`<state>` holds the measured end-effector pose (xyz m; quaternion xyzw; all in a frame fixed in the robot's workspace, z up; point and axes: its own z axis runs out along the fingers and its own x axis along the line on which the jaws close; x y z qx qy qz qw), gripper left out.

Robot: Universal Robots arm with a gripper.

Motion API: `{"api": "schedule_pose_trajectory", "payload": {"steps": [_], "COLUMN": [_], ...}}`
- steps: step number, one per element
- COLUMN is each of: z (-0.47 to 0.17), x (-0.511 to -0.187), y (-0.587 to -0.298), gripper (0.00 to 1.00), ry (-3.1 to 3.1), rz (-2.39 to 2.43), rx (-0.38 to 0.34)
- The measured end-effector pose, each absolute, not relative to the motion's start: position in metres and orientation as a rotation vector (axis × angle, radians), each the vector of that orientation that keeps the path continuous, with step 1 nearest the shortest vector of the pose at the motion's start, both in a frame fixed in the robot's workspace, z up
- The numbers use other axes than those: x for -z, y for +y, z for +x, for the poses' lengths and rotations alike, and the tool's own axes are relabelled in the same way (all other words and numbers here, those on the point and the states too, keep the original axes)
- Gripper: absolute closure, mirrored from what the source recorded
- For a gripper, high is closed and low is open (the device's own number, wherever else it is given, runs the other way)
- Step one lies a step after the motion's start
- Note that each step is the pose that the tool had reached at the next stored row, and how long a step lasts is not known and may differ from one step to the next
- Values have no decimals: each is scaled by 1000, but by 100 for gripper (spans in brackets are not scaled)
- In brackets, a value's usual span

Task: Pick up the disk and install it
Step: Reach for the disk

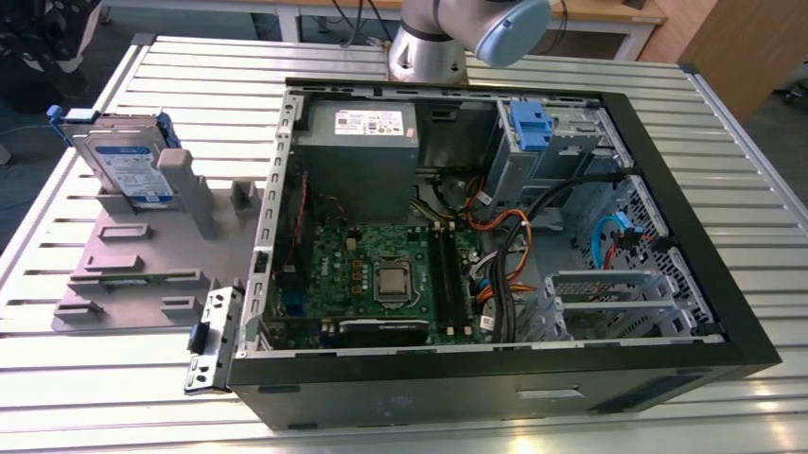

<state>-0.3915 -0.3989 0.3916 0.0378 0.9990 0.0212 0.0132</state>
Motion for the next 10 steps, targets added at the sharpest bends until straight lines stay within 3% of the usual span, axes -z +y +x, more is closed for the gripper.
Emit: {"api": "schedule_pose_trajectory", "payload": {"steps": [10], "z": [-394], "x": [-392], "y": [-399], "gripper": [89], "ry": [3112], "rz": [118], "rx": [-66]}}
